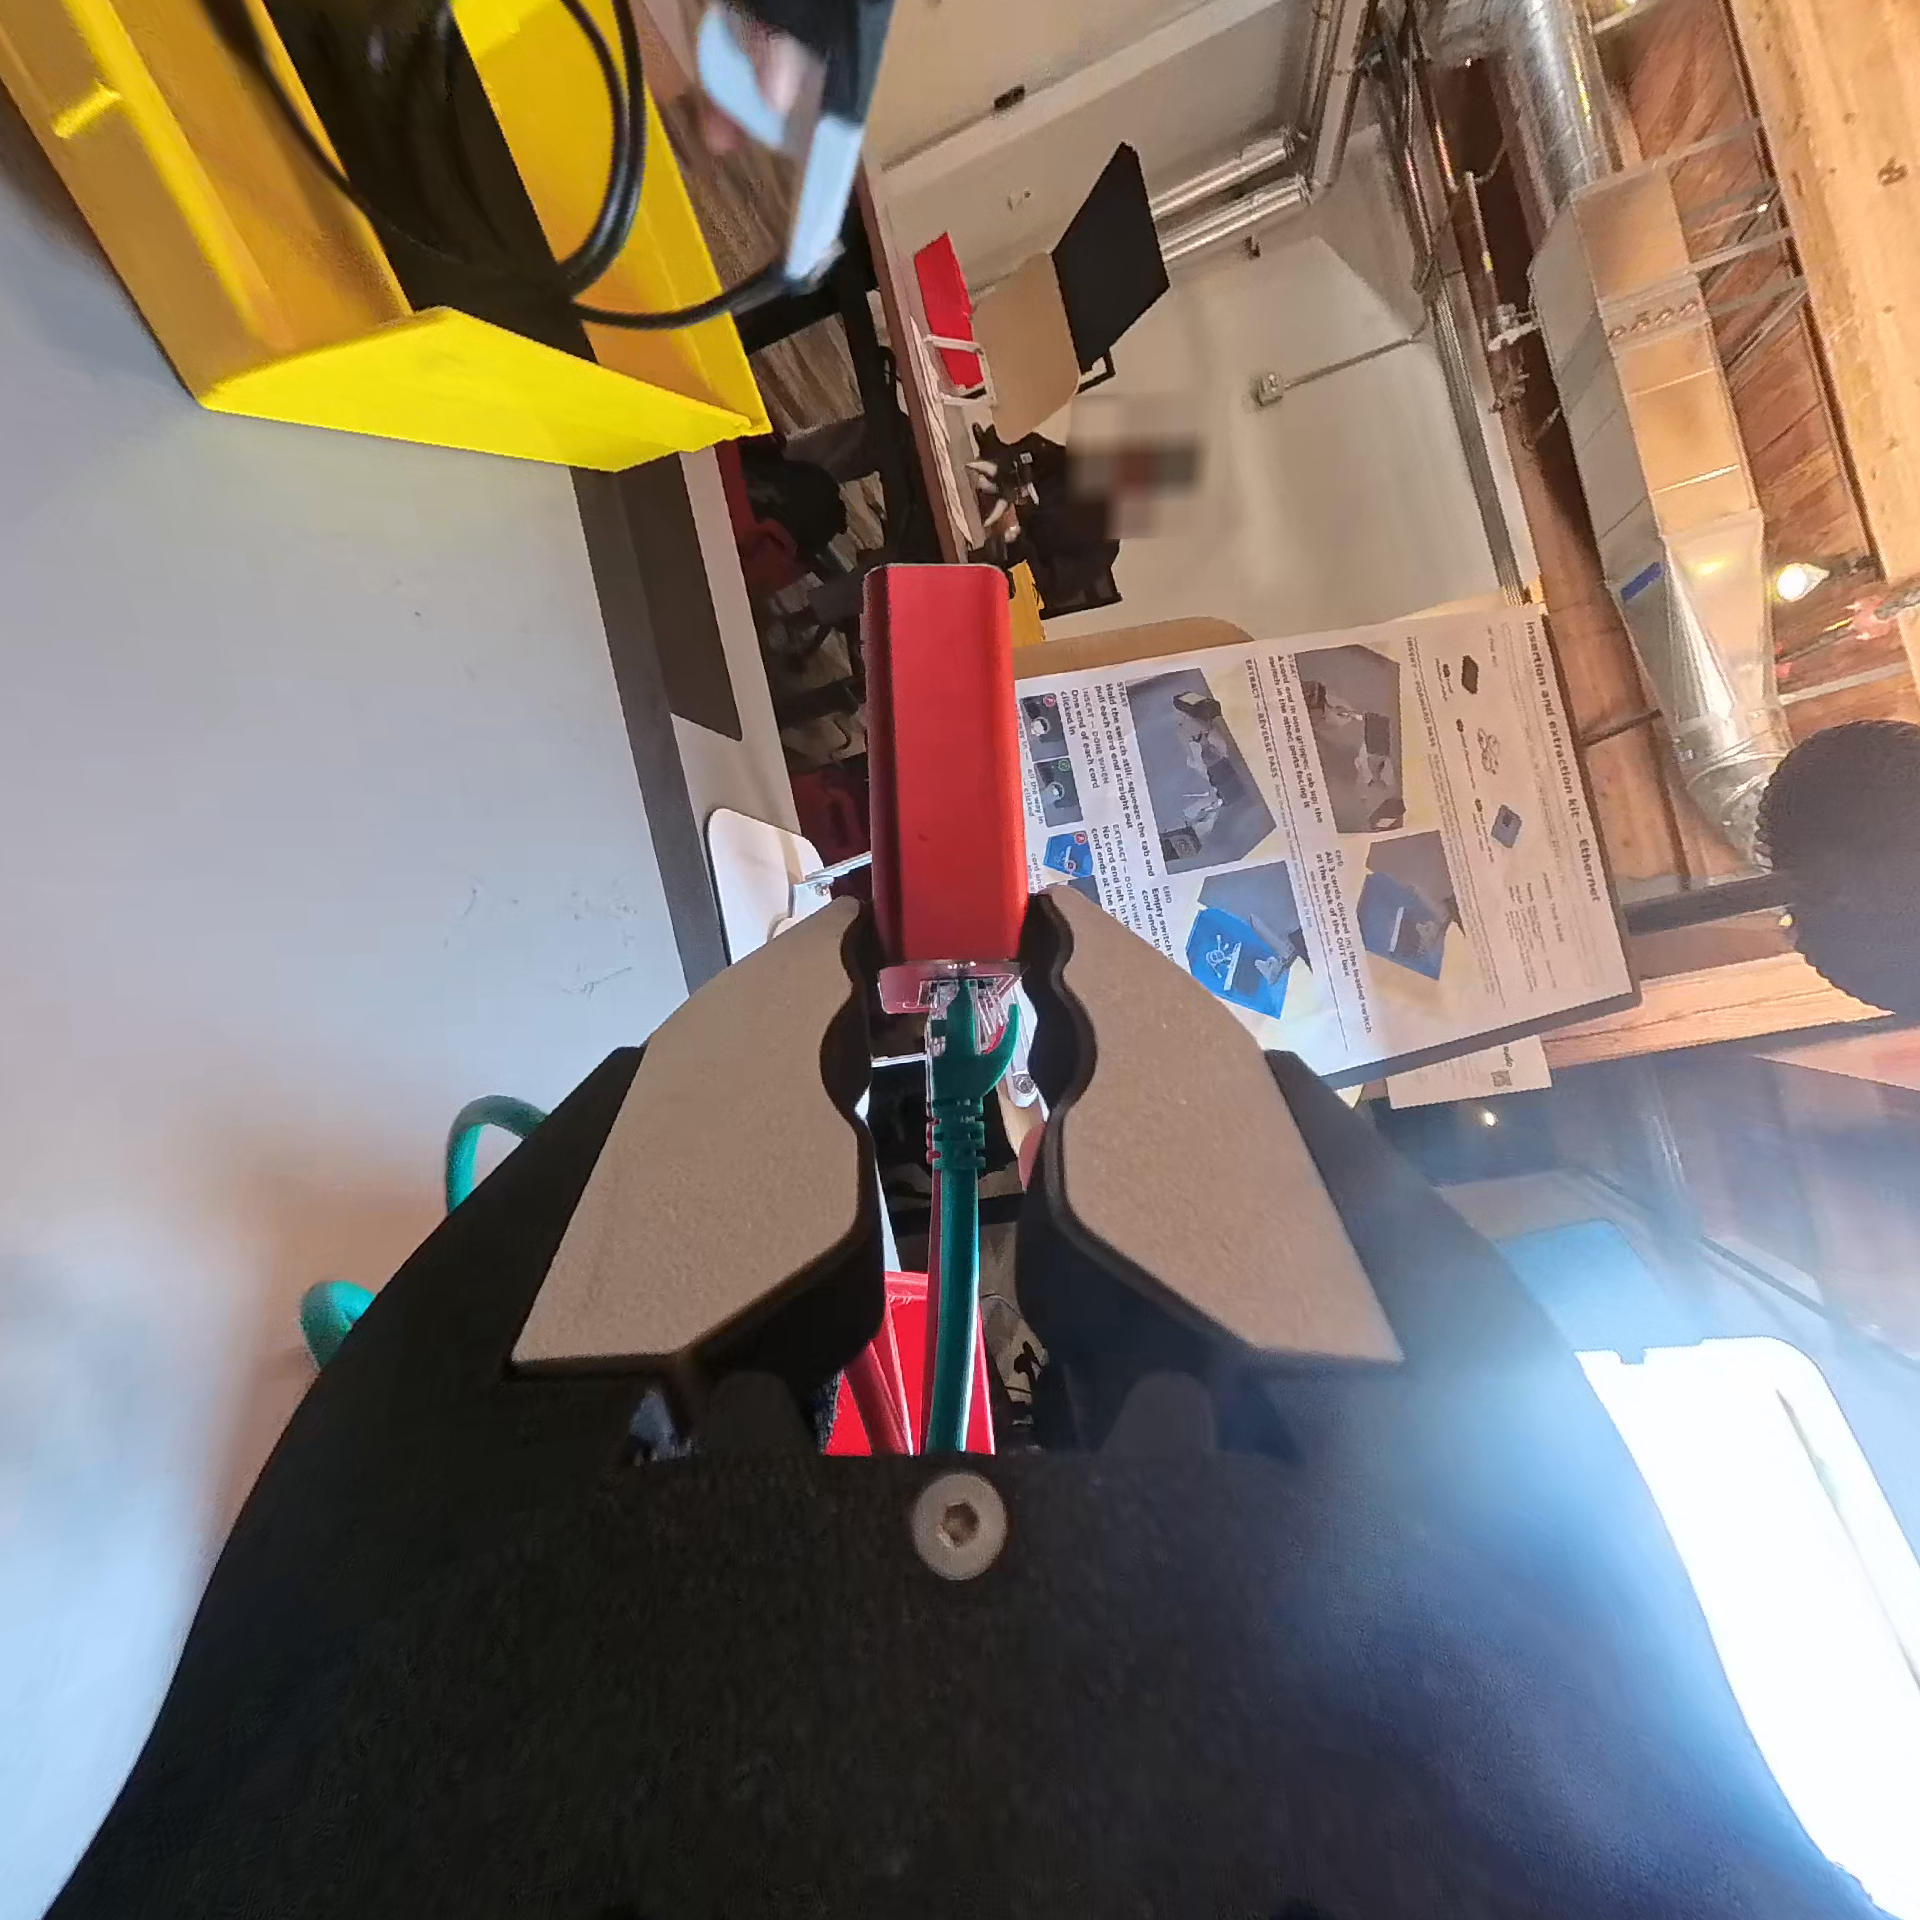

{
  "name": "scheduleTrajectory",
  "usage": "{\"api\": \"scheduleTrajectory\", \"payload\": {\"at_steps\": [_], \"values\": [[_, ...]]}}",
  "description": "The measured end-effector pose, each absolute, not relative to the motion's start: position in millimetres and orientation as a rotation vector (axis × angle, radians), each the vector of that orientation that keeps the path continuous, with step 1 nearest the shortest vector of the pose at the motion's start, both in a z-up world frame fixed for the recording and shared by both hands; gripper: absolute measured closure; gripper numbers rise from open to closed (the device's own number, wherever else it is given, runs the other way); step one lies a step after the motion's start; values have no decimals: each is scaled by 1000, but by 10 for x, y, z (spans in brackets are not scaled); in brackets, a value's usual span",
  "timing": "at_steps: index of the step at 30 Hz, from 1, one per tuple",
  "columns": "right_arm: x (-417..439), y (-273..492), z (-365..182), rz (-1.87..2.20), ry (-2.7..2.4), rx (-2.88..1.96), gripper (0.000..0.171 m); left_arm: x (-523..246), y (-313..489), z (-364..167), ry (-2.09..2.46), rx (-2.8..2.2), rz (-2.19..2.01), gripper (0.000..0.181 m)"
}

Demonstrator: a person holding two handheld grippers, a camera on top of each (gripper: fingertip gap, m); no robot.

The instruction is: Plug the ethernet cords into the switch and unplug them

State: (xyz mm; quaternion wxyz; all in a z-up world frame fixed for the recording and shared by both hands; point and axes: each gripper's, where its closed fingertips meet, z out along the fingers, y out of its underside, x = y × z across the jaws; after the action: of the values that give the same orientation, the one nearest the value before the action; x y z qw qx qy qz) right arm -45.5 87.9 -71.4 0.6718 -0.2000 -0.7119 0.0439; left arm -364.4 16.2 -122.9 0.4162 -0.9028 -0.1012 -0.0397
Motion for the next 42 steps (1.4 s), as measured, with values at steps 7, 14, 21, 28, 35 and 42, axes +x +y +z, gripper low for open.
{"api": "scheduleTrajectory", "payload": {"at_steps": [7, 14, 21, 28, 35, 42], "values": [[-406, 890, -506, 85, -1559, -480, 145, -2194, 104, 53, 220, -1851, -131, 169], [-299, 1092, -111, 68, -1468, -586, 145, -813, -34, -32, 627, -1332, -408, 169], [-326, 1204, -301, 129, -1503, -638, 144, -583, -208, -1282, 843, -1594, -949, 168], [-345, 1185, -379, 151, -1534, -649, 144, -772, -457, -1644, 863, -1959, -946, 145], [-333, 1188, -399, 162, -1543, -661, 144, -1210, -48, -1374, 562, -1974, -520, 151], [-330, 1242, -443, 160, -1551, -683, 144, -936, 576, -2037, 384, -2196, -420, 153]]}}
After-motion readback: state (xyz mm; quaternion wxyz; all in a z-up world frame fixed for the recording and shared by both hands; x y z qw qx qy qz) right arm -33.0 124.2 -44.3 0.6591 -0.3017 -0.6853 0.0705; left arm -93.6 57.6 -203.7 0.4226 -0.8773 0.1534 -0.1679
